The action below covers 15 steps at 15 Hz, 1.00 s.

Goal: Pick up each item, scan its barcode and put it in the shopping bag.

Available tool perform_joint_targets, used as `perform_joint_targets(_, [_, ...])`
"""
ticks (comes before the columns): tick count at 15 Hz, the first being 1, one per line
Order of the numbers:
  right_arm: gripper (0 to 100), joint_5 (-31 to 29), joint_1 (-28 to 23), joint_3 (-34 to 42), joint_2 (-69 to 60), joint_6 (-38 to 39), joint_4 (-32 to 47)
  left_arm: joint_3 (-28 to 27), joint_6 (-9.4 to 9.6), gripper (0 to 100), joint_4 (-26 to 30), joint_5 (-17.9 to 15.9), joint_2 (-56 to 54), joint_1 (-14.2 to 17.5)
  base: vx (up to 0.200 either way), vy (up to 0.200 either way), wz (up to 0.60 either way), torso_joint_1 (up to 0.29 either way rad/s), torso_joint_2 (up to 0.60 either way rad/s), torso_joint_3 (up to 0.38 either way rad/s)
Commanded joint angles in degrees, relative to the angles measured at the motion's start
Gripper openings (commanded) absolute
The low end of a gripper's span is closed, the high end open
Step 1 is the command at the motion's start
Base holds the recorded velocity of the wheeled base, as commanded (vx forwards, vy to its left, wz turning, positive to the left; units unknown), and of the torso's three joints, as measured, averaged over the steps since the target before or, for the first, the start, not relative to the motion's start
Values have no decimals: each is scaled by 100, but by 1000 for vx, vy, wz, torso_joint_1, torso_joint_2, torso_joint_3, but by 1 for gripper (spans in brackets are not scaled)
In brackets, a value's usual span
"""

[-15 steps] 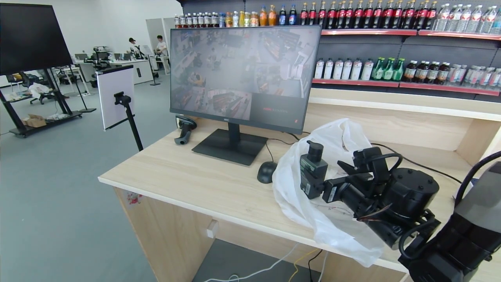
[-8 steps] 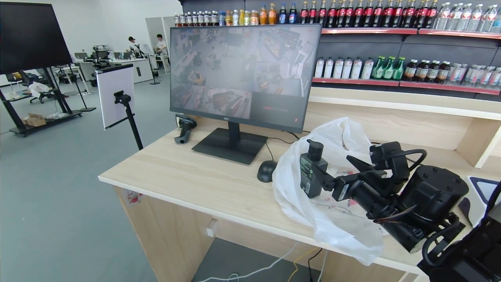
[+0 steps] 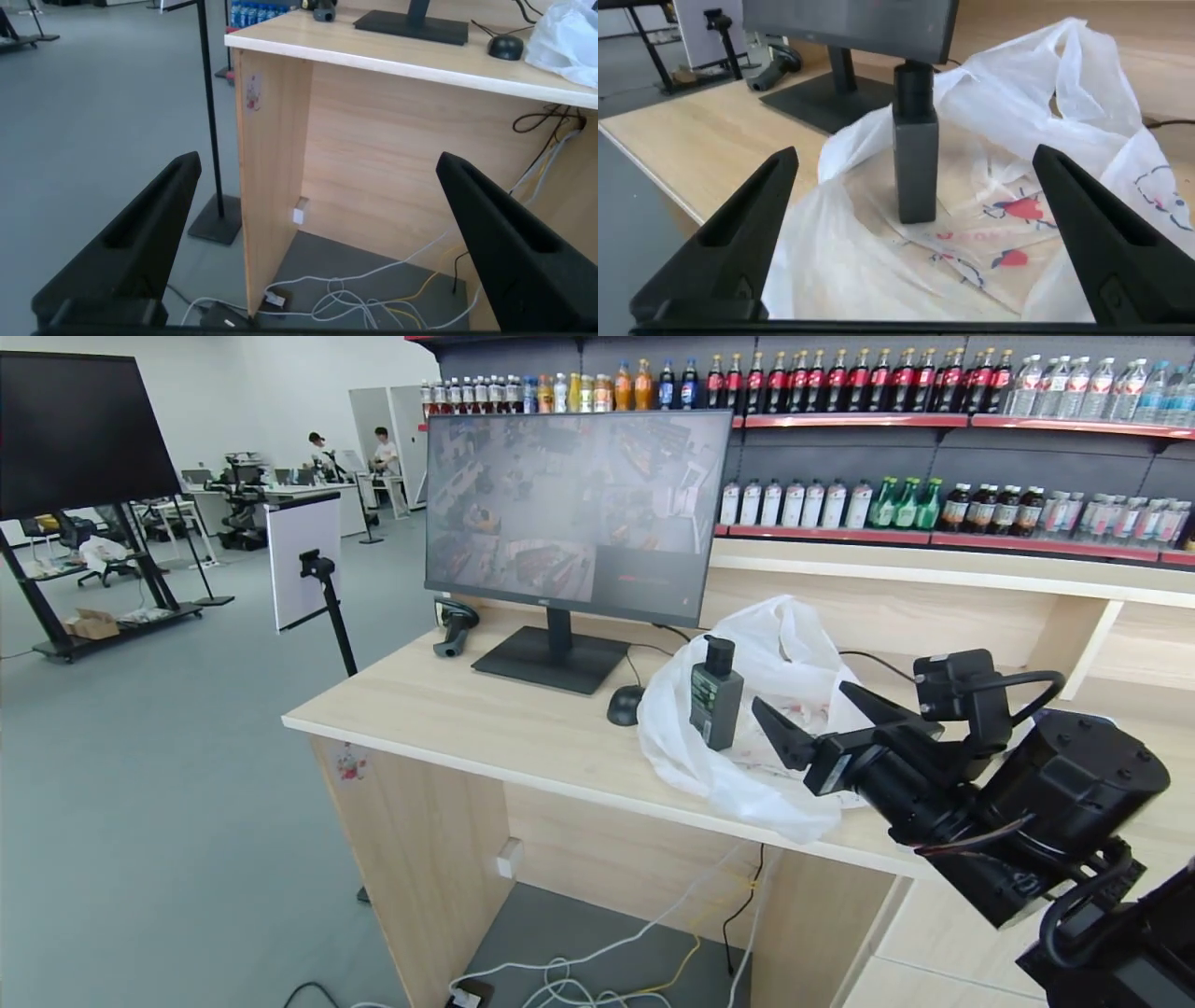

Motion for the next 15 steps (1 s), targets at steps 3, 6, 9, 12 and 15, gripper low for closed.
perform_joint_targets(3, [100, -3, -171, -3, -67, 6, 16, 0, 13, 100, -1, 1, -2, -9, 0, 0, -400, 10, 3, -2])
perform_joint_targets(6, [100, -3, -162, 6, -49, -3, 16, 0, 13, 100, -1, 1, -2, 0, 0, 0, -600, 4, 10, 4])
perform_joint_targets(9, [100, -3, -162, 6, -67, -3, 16, 0, 13, 100, -1, 1, -2, 0, 0, 0, -600, 4, 1, 4])
perform_joint_targets(12, [100, -3, -145, 14, -111, -29, 16, 0, 13, 100, -1, 1, -2, 0, 0, -200, -400, 2, -1, 7])
perform_joint_targets(15, [100, -3, -127, 23, -128, -29, 16, 0, 4, 100, -1, 1, -2, 0, 0, -200, 0, 4, 1, 1])
